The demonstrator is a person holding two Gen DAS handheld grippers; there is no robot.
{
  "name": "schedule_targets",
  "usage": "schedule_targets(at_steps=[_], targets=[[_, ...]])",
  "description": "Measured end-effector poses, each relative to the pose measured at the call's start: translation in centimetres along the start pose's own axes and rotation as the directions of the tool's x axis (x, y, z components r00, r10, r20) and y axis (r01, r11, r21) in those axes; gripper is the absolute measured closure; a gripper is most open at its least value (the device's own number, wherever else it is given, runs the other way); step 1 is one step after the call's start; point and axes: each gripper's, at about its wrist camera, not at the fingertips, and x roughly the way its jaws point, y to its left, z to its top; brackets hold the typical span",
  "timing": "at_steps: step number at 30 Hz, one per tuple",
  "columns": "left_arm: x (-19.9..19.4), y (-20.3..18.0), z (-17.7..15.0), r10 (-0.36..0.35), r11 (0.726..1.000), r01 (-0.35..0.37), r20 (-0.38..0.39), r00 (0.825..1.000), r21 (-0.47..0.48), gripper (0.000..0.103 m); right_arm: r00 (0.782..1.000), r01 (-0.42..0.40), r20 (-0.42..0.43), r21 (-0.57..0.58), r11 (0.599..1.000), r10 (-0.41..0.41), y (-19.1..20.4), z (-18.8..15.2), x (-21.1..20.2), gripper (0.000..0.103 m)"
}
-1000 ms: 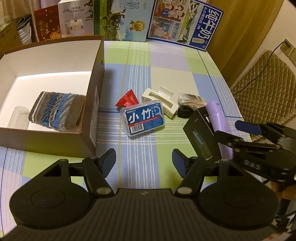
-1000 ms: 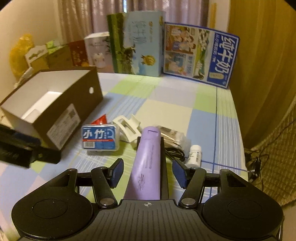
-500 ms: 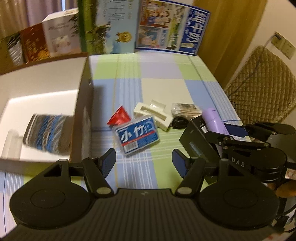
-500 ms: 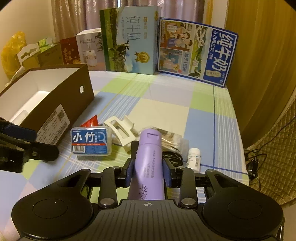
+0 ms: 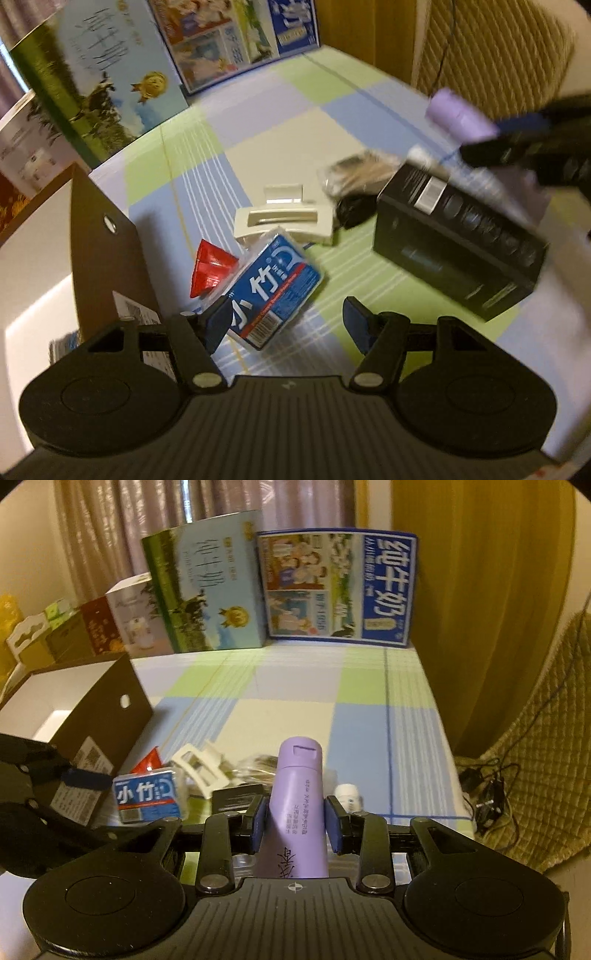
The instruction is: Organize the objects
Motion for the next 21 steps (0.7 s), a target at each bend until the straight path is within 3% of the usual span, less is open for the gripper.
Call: schedule_targets(at_steps=[5, 9, 15, 18, 21], targets=[[2.2, -1.1, 0.2, 0.077, 0.987, -0.074, -0.014, 0.997, 0.146, 0.041, 1.000, 0.021, -0.012, 0.064, 0.998, -0.020, -2.0, -0.1, -0.1, 0.072], [3.2, -2.3, 0.5, 0.116, 0.960, -0.115, 0.010, 0.993, 0.254, 0.037, 0.999, 0.047, -0.027, 0.102, 0.994, -0.045, -3.3, -0.6, -0.4, 0.072], [4.5, -3.0, 0.5, 0.144, 0.912, -0.132, -0.002, 0.990, 0.390, 0.040, 0.996, 0.080, -0.048, 0.157, 0.984, -0.074, -5.0, -1.7, -1.1, 0.072], [5.2, -2.8, 0.3, 0.142, 0.907, -0.121, -0.022, 0.990, 0.403, 0.044, 0.994, 0.101, -0.060, 0.176, 0.979, -0.092, -5.6, -2.2, -1.4, 0.072], [5.0, -2.1, 0.5, 0.129, 0.927, -0.112, -0.024, 0.991, 0.358, 0.045, 0.993, 0.111, -0.064, 0.193, 0.975, -0.100, -6.1, -2.6, -1.7, 0.072]])
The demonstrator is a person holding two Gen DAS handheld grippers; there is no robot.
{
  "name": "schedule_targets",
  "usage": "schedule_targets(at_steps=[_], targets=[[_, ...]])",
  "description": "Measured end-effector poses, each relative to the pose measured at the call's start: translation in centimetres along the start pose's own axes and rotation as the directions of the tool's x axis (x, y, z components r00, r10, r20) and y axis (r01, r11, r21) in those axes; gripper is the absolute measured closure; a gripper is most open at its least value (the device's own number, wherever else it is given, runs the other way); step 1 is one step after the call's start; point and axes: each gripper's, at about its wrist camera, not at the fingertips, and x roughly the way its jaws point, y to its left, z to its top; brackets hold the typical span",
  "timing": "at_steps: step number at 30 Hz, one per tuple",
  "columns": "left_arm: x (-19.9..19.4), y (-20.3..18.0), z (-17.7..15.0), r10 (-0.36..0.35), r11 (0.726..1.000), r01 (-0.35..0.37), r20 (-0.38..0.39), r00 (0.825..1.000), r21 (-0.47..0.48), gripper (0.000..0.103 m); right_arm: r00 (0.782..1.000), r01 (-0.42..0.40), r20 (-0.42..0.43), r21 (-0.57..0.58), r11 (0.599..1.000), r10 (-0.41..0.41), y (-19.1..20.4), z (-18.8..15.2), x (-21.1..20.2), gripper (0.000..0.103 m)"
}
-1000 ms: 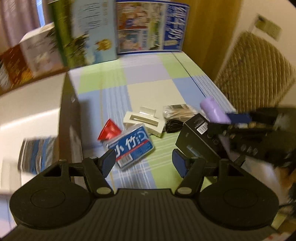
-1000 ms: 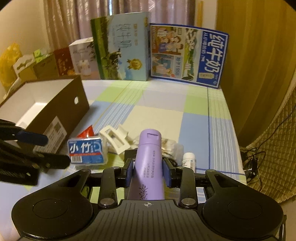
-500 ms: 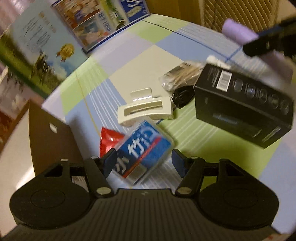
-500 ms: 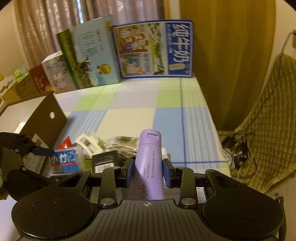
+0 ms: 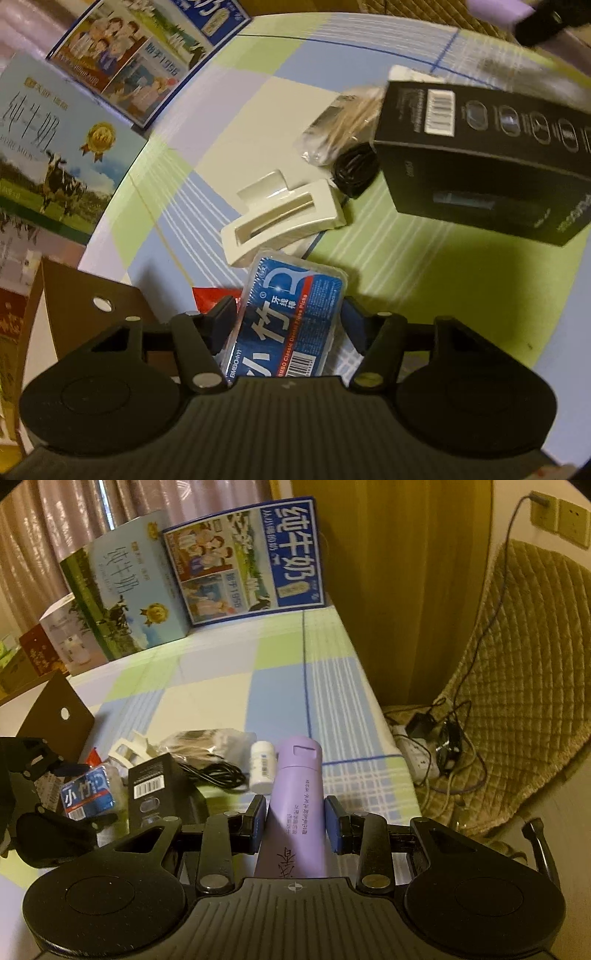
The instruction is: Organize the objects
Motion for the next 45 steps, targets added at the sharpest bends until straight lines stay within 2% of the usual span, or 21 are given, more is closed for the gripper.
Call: schedule_targets(at_steps=[5, 8, 14, 19, 26, 35, 45], targets=[[-1.0, 1.2, -0.2, -0.031, 0.994, 0.033, 0.016, 0.999, -0.106, 0.046, 1.000, 0.012, 0.002, 0.009, 1.000, -0.012, -0.4, -0.2, -0.5, 0.072], [-2.1, 2.3, -0.5, -0.054, 0.981, 0.060, 0.040, 0.998, -0.187, 0.047, 1.000, 0.013, 0.010, 0.011, 1.000, -0.014, -0.4, -0.2, -0.8, 0.072], [-5.4, 5.0, -1.4, -0.102, 0.919, 0.145, 0.133, 0.986, -0.367, 0.049, 0.999, -0.002, 0.039, -0.009, 1.000, 0.002, 0.6, 0.2, -1.8, 0.072], [-8.4, 6.7, -2.4, -0.085, 0.880, 0.171, 0.206, 0.975, -0.444, 0.049, 0.997, -0.033, 0.068, -0.044, 0.998, 0.036, 2.5, 0.9, -2.5, 0.072], [-12.6, 9.7, -5.0, -0.038, 0.833, 0.185, 0.280, 0.959, -0.522, 0.049, 0.986, -0.110, 0.110, -0.115, 0.987, 0.122, 6.8, 2.2, -3.4, 0.072], [-16.5, 14.6, -10.0, 0.070, 0.775, 0.128, 0.286, 0.956, -0.619, 0.049, 0.951, -0.243, 0.136, -0.220, 0.945, 0.276, 15.0, 3.6, -4.2, 0.072], [-17.5, 20.7, -16.8, 0.153, 0.702, 0.037, 0.202, 0.967, -0.711, 0.049, 0.889, -0.400, 0.087, -0.331, 0.855, 0.450, 26.2, 4.8, -2.4, 0.072]])
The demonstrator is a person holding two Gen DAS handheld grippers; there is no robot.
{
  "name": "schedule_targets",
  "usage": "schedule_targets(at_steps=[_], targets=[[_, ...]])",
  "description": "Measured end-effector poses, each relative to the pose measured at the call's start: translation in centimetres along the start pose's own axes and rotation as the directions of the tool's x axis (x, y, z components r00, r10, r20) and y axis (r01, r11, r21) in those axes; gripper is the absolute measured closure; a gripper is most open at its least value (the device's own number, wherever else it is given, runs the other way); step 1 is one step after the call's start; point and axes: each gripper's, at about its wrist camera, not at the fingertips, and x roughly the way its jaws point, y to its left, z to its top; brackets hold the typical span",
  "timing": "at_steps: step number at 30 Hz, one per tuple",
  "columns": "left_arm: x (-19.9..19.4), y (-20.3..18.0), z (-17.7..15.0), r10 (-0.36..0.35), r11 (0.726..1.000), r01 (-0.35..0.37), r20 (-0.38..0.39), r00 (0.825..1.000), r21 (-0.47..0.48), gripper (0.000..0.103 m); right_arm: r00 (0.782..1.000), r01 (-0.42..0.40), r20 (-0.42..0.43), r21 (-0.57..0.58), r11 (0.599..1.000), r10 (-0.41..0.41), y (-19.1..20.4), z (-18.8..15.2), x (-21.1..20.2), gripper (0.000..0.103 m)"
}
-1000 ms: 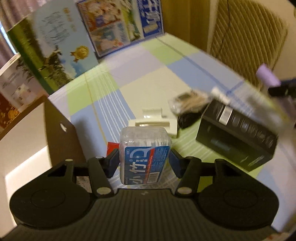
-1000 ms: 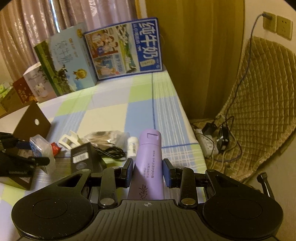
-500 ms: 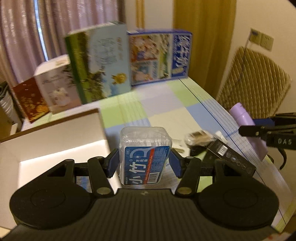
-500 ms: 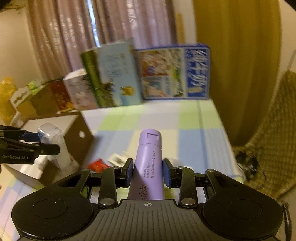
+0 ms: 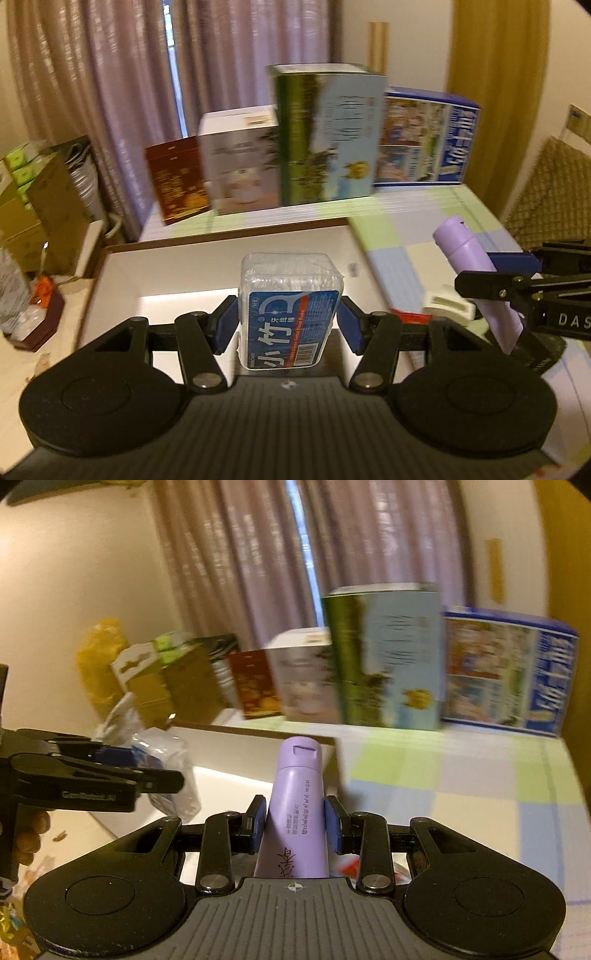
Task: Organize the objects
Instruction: 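Carry both items into the cardboard box and open both grippers there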
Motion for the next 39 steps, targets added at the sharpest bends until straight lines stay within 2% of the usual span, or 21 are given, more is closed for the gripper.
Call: schedule_targets(at_steps=[6, 14, 19, 26, 28, 32, 39], targets=[[1.8, 4.7, -0.1, 0.044, 0.999, -0.045, -0.042, 0.998, -0.027, 0.049, 0.997, -0.060, -0.046, -0.045, 0.997, 0.058, 3.2, 1.0, 5.5, 0.072], [7.3, 9.0, -0.1, 0.047, 0.996, -0.057, -0.145, 0.988, -0.065, 0.049, 0.989, -0.042, -0.148, -0.092, 0.995, 0.028, 4.6, 1.3, 13.4, 0.072], [10.7, 10.4, -0.2, 0.008, 0.994, -0.029, -0.197, 0.980, -0.103, 0.049, 0.979, -0.004, -0.204, -0.102, 0.995, -0.017, 4.1, 1.2, 17.2, 0.072], [14.7, 10.7, -0.6, -0.020, 0.993, -0.011, -0.259, 0.966, -0.115, 0.049, 0.969, 0.029, -0.242, -0.098, 0.995, -0.052, 3.5, 1.0, 20.1, 0.072], [15.4, 10.8, -0.6, -0.025, 0.993, -0.008, -0.272, 0.962, -0.121, 0.049, 0.973, 0.034, -0.226, -0.080, 0.996, -0.051, 3.2, 1.1, 20.4, 0.071], [16.3, 10.7, -0.8, -0.031, 0.993, -0.004, -0.289, 0.957, -0.120, 0.049, 0.975, 0.041, -0.217, -0.068, 0.997, -0.055, 3.1, 1.4, 20.4, 0.058], [17.0, 10.6, -0.8, -0.034, 0.994, -0.001, -0.303, 0.952, -0.114, 0.049, 0.973, 0.039, -0.223, -0.090, 0.995, -0.058, 3.2, 0.9, 19.9, 0.054]])
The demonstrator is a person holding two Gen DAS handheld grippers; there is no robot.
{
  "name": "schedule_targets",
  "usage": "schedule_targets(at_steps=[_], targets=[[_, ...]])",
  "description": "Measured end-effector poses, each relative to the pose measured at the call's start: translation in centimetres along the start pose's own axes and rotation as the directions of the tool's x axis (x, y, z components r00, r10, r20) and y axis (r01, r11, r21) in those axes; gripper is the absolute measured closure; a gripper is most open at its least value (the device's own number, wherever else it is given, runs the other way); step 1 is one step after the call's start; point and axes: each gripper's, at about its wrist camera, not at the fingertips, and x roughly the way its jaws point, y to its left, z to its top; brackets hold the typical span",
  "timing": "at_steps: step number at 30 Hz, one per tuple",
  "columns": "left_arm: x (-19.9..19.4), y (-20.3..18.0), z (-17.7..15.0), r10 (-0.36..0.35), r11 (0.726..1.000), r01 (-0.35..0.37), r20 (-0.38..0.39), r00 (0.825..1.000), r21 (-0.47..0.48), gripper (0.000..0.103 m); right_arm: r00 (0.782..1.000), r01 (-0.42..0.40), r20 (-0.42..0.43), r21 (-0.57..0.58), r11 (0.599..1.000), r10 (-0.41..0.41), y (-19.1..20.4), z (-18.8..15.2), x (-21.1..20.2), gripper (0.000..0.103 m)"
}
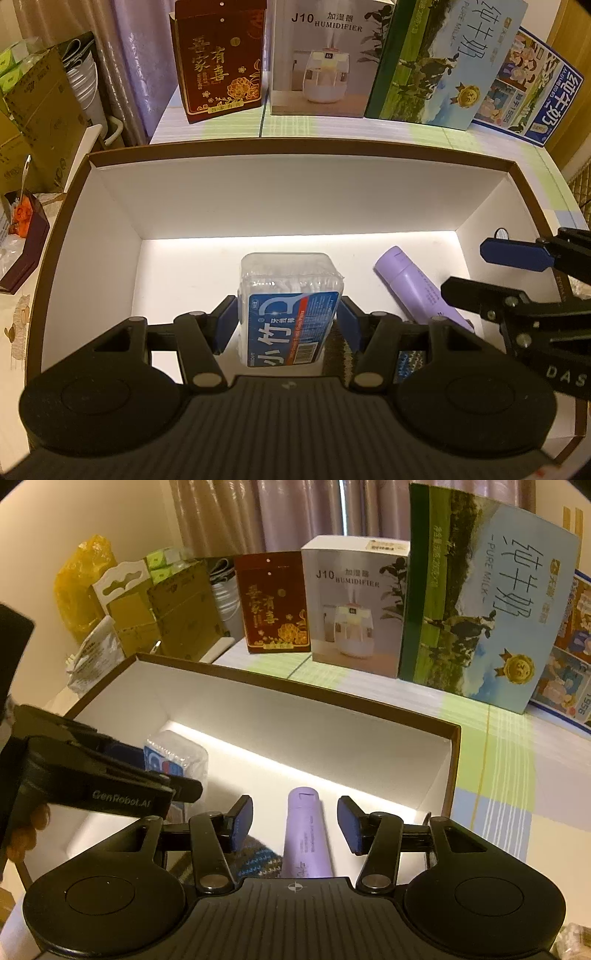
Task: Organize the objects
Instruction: 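Carry both items into the cardboard box and open both grippers there, then withdraw both open grippers from the box toward the items on the table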
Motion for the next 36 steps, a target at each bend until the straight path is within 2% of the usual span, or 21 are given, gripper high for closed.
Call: schedule_targets(at_steps=[1, 3, 6, 17, 26, 33, 36], targets=[[0.0, 0.0, 0.0, 0.001, 1.000, -0.001, 0.002, 1.000, -0.002, 0.048, 1.000, 0.002, -0.002, -0.004, 1.000, -0.002, 0.1, 0.0, -0.1, 0.053], [-0.2, -0.1, 0.1, 0.006, 1.000, -0.006, 0.012, 1.000, 0.000, 0.039, 1.000, 0.001, -0.001, -0.002, 1.000, -0.001, 0.1, -0.1, -0.2, 0.049], [-0.7, -0.2, 0.3, 0.010, 1.000, -0.010, 0.030, 0.999, 0.008, 0.033, 1.000, -0.002, 0.000, 0.005, 1.000, 0.002, 0.0, -0.2, -0.5, 0.044], [-3.9, 0.0, -0.5, 0.062, 0.998, -0.062, 0.064, 0.996, -0.001, 0.019, 0.998, -0.006, 0.057, -0.024, 1.000, 0.007, 0.9, -0.4, -3.4, 0.028], [-8.9, -1.3, -2.3, 0.079, 0.997, -0.079, 0.113, 0.990, -0.010, 0.018, 0.994, -0.034, 0.102, 0.005, 0.999, 0.033, 1.2, -1.8, -7.7, 0.023], [-12.1, -4.0, -4.4, 0.035, 0.999, -0.035, 0.145, 0.989, -0.004, 0.018, 0.990, -0.039, 0.138, 0.050, 0.998, 0.032, 0.8, -3.6, -11.7, 0.020], [-13.2, -5.8, -5.5, -0.004, 1.000, 0.002, 0.155, 0.988, 0.014, 0.018, 0.990, -0.035, 0.142, 0.071, 0.997, 0.024, 0.5, -4.9, -13.5, 0.019]])
